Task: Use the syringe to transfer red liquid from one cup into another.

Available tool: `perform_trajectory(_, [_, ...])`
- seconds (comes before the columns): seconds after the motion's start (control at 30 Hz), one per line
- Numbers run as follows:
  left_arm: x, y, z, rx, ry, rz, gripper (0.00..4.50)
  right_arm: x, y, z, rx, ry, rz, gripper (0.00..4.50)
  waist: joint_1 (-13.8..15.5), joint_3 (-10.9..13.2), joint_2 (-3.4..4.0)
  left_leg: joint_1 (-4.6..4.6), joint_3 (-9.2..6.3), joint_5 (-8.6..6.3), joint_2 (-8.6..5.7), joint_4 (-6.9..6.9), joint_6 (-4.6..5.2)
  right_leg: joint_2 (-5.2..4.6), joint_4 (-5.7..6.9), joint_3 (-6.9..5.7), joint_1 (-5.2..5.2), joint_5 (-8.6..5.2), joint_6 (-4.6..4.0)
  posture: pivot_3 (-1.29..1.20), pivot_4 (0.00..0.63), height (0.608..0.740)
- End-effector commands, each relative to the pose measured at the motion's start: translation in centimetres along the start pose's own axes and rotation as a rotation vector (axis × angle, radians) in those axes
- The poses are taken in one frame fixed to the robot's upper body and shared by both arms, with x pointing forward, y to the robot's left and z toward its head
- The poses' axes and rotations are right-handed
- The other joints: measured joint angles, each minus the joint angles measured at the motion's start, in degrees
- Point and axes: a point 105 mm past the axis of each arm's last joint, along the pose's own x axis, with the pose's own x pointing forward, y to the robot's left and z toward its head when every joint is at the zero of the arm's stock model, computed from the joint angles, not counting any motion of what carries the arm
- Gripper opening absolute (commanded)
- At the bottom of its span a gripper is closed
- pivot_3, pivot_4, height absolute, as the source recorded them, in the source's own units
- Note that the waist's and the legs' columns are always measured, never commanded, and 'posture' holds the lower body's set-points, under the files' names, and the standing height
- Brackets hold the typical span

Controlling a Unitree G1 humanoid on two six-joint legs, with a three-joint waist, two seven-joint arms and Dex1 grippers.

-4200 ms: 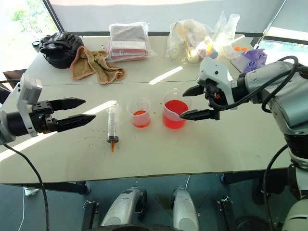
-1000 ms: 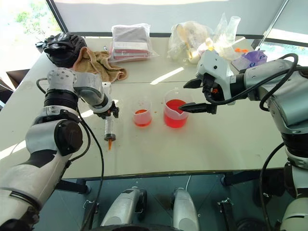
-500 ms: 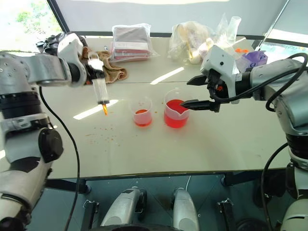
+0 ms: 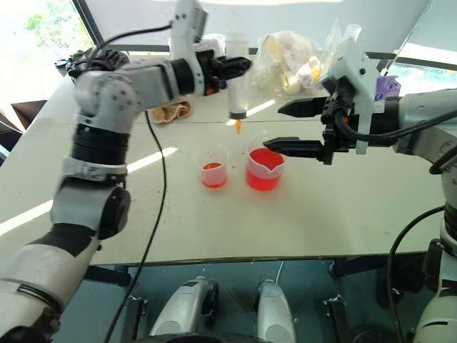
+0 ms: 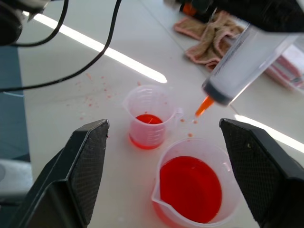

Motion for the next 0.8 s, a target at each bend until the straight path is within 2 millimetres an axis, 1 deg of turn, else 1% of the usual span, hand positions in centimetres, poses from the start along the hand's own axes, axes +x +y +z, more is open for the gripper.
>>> perform_trajectory(0.03, [1.0, -3.0, 1.8, 0.113, -0.062, -0.102, 1.49, -1.6, -0.2, 1.8, -0.034, -0.059, -0.077, 3.91, 0.1, 0.0, 0.00, 0.00, 0.00, -0.01, 0.01, -0.02, 0.01, 0.01, -0.01, 0.00, 0.00, 0.01, 0.02, 0.00, 0.150, 0.740])
perform_trajectory(0.1, [1.4, -4.1, 1.2, 0.131, -0.068, -0.160, 1.49, -2.2, -0.5, 1.8, -0.026, -0.064, -0.110, 3.91, 0.2, 0.0, 0.00, 0.00, 0.01, -0.02, 0.01, -0.04, 0.04, 0.00, -0.04, 0.00, 0.00, 0.01, 0.02, 0.00, 0.150, 0.740])
perform_trajectory(0.23, [1.7, -5.6, 0.0, 0.183, -0.081, -0.250, 1.49, -2.8, -0.7, 1.5, -0.017, -0.055, -0.162, 3.91, 0.2, 0.0, 0.01, 0.00, 0.02, -0.05, 0.01, -0.04, 0.09, -0.01, -0.08, 0.00, 0.03, -0.01, -0.02, 0.00, 0.150, 0.740])
perform_trajectory(0.3, [1.5, -6.4, -1.0, 0.206, -0.090, -0.309, 1.49, -3.1, -0.9, 1.3, -0.011, -0.057, -0.188, 3.91, 0.2, 0.0, 0.04, 0.01, 0.03, -0.05, 0.02, -0.04, 0.10, -0.02, -0.09, 0.00, 0.04, -0.02, -0.03, 0.00, 0.150, 0.740])
perform_trajectory(0.4, [1.0, -7.3, -2.3, 0.303, -0.115, -0.374, 1.49, -3.3, -1.3, 1.2, -0.009, -0.064, -0.230, 3.91, 0.2, 0.0, 0.06, 0.02, 0.04, -0.05, 0.03, -0.04, 0.11, -0.01, -0.09, 0.00, 0.04, -0.02, -0.03, 0.00, 0.150, 0.740])
perform_trajectory(0.43, [0.9, -7.5, -2.9, 0.308, -0.113, -0.385, 1.49, -3.4, -1.7, 1.2, 0.002, -0.072, -0.258, 3.91, 0.2, 0.0, 0.07, 0.01, 0.05, -0.05, 0.03, -0.04, 0.11, -0.01, -0.09, 0.01, 0.04, -0.02, -0.03, 0.00, 0.150, 0.740])
perform_trajectory(0.53, [0.9, -7.6, -3.9, 0.311, -0.109, -0.394, 1.49, -3.5, -2.6, 1.1, 0.035, -0.087, -0.306, 3.91, 0.2, 0.0, 0.07, 0.01, 0.05, -0.05, 0.04, -0.03, 0.12, -0.01, -0.08, 0.01, 0.04, -0.02, -0.03, 0.00, 0.150, 0.740])
perform_trajectory(0.63, [1.1, -6.9, -4.8, 0.283, -0.120, -0.362, 1.49, -3.3, -3.2, 1.5, 0.074, -0.121, -0.325, 3.91, 0.2, 0.0, 0.07, 0.02, 0.06, -0.05, 0.04, -0.01, 0.13, -0.01, -0.09, 0.01, 0.07, -0.02, -0.03, 0.00, 0.150, 0.740])
perform_trajectory(0.73, [1.1, -6.8, -5.4, 0.311, -0.137, -0.354, 1.49, -2.9, -3.9, 1.8, 0.125, -0.150, -0.342, 3.91, 0.2, 0.0, 0.07, 0.02, 0.06, -0.05, 0.04, 0.00, 0.14, 0.01, -0.08, 0.00, 0.06, -0.02, -0.03, 0.00, 0.150, 0.740])
perform_trajectory(0.8, [1.3, -6.5, -6.3, 0.341, -0.119, -0.334, 1.49, -2.3, -4.3, 1.5, 0.157, -0.150, -0.354, 3.91, 0.2, 0.0, 0.07, 0.01, 0.06, -0.05, 0.04, 0.00, 0.15, 0.01, -0.08, 0.00, 0.06, -0.02, -0.03, 0.00, 0.150, 0.740])
